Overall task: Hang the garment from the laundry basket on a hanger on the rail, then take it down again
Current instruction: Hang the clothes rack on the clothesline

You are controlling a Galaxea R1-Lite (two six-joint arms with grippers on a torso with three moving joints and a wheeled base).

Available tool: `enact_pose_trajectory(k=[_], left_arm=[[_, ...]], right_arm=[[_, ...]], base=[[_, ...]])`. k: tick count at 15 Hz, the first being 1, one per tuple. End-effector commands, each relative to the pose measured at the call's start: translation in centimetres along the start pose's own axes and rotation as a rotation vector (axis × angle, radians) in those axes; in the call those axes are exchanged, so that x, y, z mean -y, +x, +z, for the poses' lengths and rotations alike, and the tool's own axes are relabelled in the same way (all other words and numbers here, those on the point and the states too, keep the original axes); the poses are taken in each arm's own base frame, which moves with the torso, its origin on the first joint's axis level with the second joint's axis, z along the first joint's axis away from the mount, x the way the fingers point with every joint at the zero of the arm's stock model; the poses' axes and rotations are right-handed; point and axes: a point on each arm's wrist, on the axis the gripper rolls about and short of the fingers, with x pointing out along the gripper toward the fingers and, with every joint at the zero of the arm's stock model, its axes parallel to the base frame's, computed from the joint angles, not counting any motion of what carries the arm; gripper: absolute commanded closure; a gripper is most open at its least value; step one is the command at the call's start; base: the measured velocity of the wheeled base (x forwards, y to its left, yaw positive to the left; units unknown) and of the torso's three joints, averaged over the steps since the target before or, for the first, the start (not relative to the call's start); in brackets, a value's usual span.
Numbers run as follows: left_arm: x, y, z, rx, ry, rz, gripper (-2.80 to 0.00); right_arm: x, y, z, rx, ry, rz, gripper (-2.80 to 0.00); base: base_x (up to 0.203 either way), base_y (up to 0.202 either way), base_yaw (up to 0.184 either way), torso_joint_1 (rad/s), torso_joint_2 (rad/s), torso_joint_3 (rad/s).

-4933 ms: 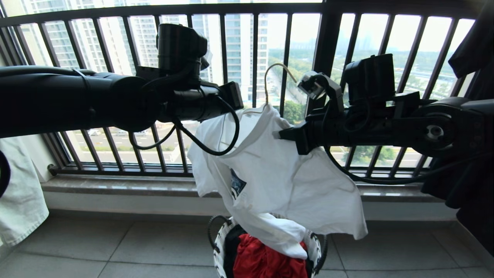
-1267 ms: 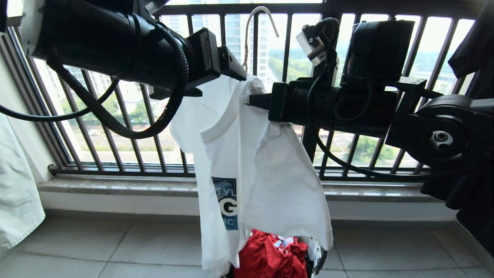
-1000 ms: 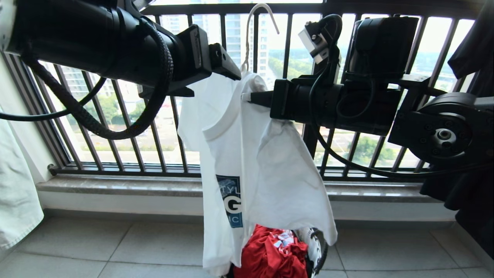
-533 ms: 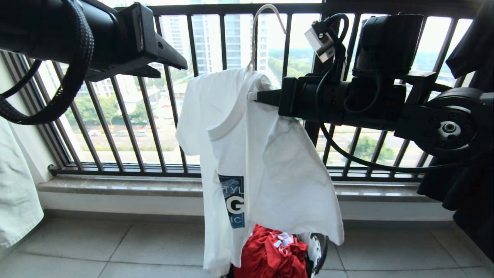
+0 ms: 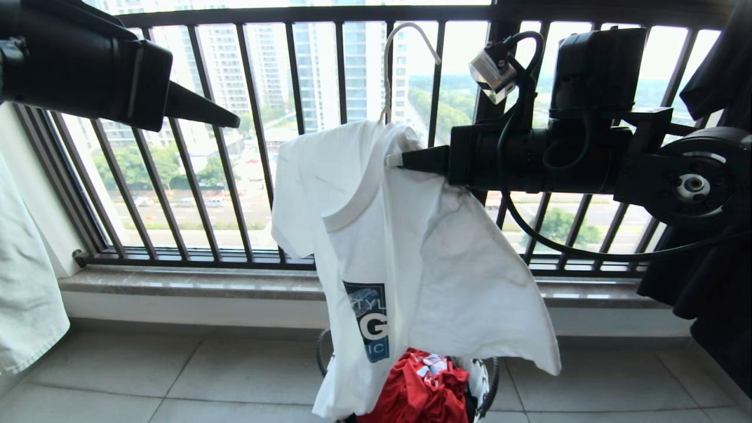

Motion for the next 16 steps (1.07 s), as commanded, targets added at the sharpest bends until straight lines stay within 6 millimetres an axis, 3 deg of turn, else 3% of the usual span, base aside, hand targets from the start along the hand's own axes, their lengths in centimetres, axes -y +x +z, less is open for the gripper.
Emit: enact_pose_trajectory(k=[1,7,16], left_arm=[[-0.9,0.3,-0.3,-0.011,0.08,-0.039,0.0],[-1.9,2.3,-1.6,-0.091,0.335,-0.175,0.0],[-1.4,3.8,-2.3,-0.12,0.41,-0.272,0.0]], right_arm=[[0.6,-0.6,0.1,-0.024,0.015,0.035,0.0],[0.6,-1.1,-0.4,-0.087,0.04,0.135,0.0],[0.4,-1.5,-1.5,-0.138,0.02,0.228,0.0]], base=[[0.0,0.0,0.0,0.0,0.0,0.0],[0.0,0.0,0.0,0.0,0.0,0.0],[0.0,0.0,0.0,0.0,0.0,0.0]])
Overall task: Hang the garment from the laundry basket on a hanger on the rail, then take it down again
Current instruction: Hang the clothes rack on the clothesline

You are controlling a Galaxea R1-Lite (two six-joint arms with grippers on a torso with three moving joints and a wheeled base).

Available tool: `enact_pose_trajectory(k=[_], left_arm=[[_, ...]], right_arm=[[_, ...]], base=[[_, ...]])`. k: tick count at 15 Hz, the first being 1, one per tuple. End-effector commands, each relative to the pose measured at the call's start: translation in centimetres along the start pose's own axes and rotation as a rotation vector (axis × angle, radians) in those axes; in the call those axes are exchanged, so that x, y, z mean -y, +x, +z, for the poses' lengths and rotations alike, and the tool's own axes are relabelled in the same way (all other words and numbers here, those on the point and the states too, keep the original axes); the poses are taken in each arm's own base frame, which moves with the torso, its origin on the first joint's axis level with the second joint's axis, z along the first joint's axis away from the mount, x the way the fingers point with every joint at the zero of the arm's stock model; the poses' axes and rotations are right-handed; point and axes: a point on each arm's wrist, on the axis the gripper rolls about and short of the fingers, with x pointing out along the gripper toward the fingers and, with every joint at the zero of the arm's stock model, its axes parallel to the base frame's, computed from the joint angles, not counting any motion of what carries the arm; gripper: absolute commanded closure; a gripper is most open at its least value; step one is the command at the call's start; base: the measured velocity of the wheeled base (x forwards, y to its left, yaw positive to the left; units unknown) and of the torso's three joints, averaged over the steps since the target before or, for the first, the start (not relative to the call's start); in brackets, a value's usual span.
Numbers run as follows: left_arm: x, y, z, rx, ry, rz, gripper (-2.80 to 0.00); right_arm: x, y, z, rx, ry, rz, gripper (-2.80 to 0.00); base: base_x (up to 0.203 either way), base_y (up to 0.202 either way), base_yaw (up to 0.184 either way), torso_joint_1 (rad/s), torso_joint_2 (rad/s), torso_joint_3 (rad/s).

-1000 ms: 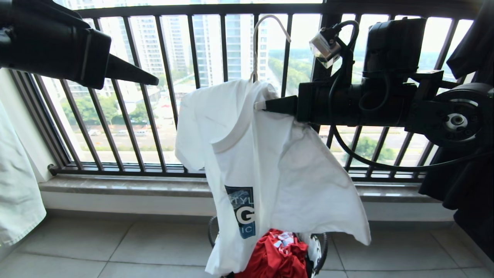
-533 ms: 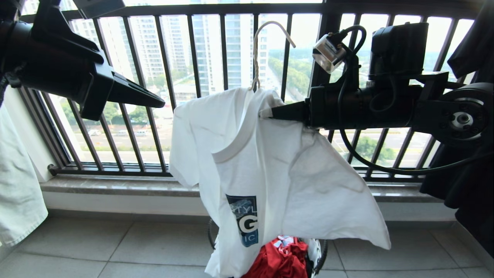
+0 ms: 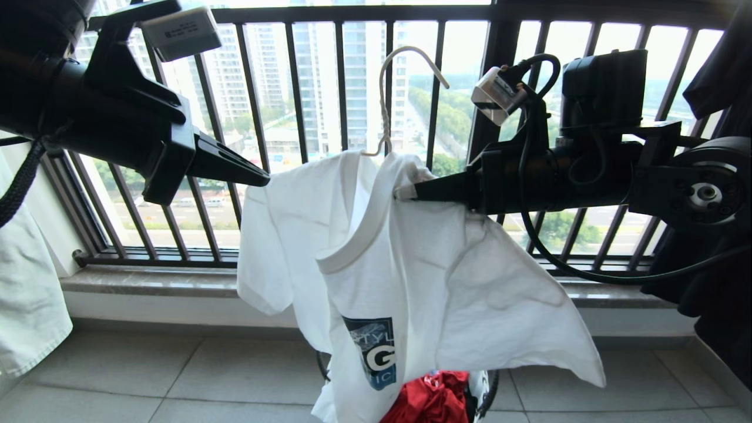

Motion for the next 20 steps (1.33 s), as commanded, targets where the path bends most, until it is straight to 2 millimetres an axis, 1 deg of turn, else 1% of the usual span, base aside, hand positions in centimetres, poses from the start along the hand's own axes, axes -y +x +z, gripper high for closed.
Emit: enact_pose_trajectory(k=[1,5,7,9,13,17,20], left_arm=[[-0.2,0.3,-0.1,-0.001,0.036,-0.011,-2.8],[-2.5,3.0,-0.6,0.006,0.103,0.0,-2.8],[-3.1,3.6,-0.3,0.052,0.134,-0.005,-2.8],[-3.7,4.7,-0.4,0.098,0.156,-0.036,-2.8],[-3.9,5.0,-0.5,0.113,0.158,-0.055,-2.8],[-3.5,5.1,-0.3,0.173,0.161,-0.131,-2.8],[-3.5,5.6,-0.7,0.159,0.142,-0.15,-2.8]], right_arm=[[-0.2,-0.1,0.0,0.0,-0.002,0.008,0.0],[-0.2,-0.1,0.0,-0.001,0.0,0.008,0.0],[-0.2,-0.1,-0.1,-0.001,0.0,0.008,0.0],[-0.1,0.0,-0.2,-0.005,-0.005,0.008,0.0],[-0.1,0.1,-0.3,-0.01,-0.008,0.012,0.0],[-0.9,-0.2,-0.5,-0.013,-0.039,0.02,0.0],[-1.4,-0.3,-0.6,-0.013,-0.055,0.027,0.0]], base=[[0.0,0.0,0.0,0.0,0.0,0.0],[0.0,0.0,0.0,0.0,0.0,0.0],[0.0,0.0,0.0,0.0,0.0,0.0],[0.0,0.0,0.0,0.0,0.0,0.0],[0.0,0.0,0.0,0.0,0.0,0.0],[0.0,0.0,0.0,0.0,0.0,0.0],[0.0,0.0,0.0,0.0,0.0,0.0]])
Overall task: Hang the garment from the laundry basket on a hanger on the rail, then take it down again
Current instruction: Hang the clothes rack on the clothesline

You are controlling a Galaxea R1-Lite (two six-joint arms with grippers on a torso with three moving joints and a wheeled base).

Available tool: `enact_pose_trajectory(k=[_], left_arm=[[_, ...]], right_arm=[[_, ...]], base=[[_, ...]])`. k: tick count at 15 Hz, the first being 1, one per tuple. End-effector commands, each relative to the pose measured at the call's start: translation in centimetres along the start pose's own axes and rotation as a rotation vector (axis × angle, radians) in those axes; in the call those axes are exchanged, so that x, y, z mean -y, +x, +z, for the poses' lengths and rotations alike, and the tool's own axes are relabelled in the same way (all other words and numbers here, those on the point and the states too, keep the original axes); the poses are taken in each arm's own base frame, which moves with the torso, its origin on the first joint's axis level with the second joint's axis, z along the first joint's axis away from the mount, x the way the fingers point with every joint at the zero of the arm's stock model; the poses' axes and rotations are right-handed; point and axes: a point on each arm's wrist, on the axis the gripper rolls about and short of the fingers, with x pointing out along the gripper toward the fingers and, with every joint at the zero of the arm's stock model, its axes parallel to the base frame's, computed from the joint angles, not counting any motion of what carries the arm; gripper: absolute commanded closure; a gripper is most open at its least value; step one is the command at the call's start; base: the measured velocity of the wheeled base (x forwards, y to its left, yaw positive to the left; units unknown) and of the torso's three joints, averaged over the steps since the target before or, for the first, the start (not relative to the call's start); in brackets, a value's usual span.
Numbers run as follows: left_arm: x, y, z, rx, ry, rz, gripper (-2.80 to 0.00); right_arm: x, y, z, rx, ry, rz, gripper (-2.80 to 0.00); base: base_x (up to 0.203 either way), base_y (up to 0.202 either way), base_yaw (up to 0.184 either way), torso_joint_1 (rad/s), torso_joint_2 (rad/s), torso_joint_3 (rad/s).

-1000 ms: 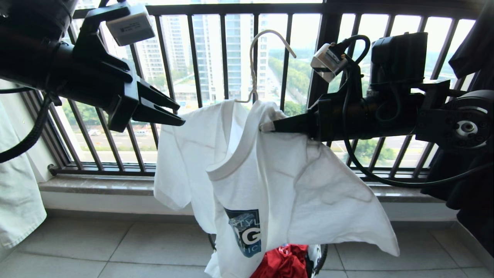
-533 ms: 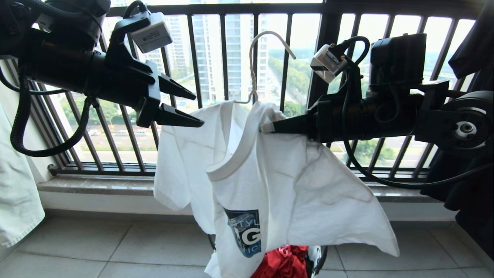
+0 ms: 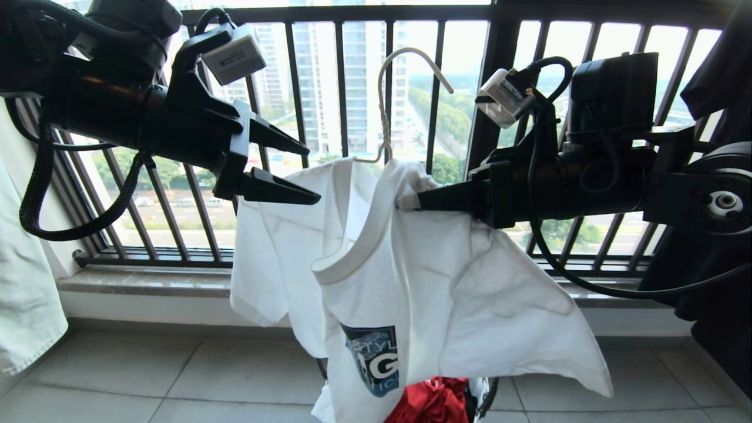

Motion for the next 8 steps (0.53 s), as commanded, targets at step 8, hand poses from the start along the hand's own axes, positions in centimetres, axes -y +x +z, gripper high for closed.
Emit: enact_pose_trajectory(k=[8], left_arm=[[0.5,2.3,-1.2,0.022,-0.067,-0.146,-2.8]], right_arm=[[-0.3,-0.2,-0.9,-0.027,-0.058,0.067,0.0]], base=[[0.0,0.0,0.0,0.0,0.0,0.0]])
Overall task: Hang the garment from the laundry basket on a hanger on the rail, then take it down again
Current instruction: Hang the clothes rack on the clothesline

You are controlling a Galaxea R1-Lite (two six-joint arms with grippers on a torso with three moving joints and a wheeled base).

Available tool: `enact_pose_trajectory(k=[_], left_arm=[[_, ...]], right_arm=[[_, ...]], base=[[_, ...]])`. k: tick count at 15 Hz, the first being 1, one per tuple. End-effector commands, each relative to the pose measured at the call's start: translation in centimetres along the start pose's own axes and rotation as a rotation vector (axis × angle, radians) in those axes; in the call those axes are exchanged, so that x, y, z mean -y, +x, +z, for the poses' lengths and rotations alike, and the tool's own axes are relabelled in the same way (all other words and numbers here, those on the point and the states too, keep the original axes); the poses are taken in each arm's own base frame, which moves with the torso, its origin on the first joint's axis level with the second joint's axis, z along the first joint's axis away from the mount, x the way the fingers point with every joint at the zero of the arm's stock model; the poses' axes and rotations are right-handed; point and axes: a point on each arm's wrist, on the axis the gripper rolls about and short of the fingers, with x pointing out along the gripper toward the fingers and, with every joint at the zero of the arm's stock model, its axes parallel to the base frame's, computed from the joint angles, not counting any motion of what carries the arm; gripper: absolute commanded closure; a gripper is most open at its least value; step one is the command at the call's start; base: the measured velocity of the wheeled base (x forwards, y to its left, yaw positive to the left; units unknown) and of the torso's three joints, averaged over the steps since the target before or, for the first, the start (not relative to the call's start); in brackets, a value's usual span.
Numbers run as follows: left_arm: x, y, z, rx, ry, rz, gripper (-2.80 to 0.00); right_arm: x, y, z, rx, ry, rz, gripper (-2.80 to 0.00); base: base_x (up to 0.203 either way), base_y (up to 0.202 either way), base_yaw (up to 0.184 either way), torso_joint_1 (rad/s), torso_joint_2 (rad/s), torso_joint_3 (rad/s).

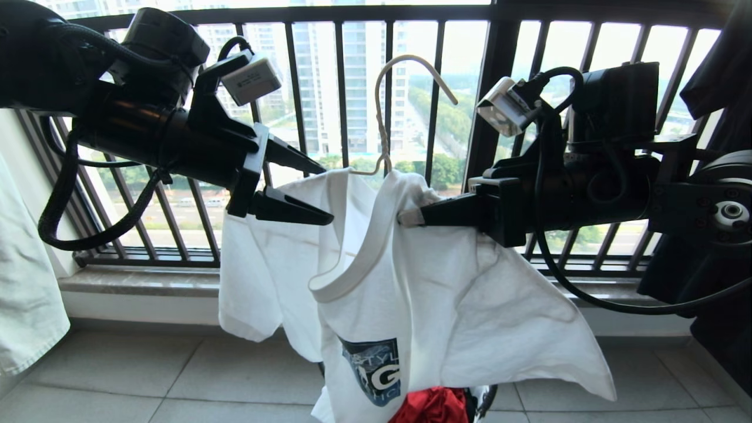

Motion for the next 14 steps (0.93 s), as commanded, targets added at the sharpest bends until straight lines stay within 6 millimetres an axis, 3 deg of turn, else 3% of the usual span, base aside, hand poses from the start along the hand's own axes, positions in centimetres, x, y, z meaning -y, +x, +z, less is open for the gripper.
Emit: enact_pose_trajectory(k=[1,10,11,14], left_arm=[[0.1,0.5,-0.2,-0.012,-0.021,-0.031,-2.8],[0.1,1.2,-0.7,0.003,-0.051,-0.092,-2.8],[0.1,1.2,-0.7,0.004,-0.051,-0.093,0.0],[0.3,1.6,-0.4,0.009,-0.043,-0.109,0.0]], right_arm=[[0.0,-0.1,-0.1,-0.001,0.001,0.008,0.0],[-0.2,-0.2,0.1,0.004,-0.007,0.006,0.0],[-0.2,-0.3,0.1,0.005,-0.008,0.006,0.0],[-0.1,-0.3,0.1,0.006,-0.008,0.003,0.0]], base=[[0.0,0.0,0.0,0.0,0.0,0.0],[0.0,0.0,0.0,0.0,0.0,0.0],[0.0,0.0,0.0,0.0,0.0,0.0],[0.0,0.0,0.0,0.0,0.0,0.0]])
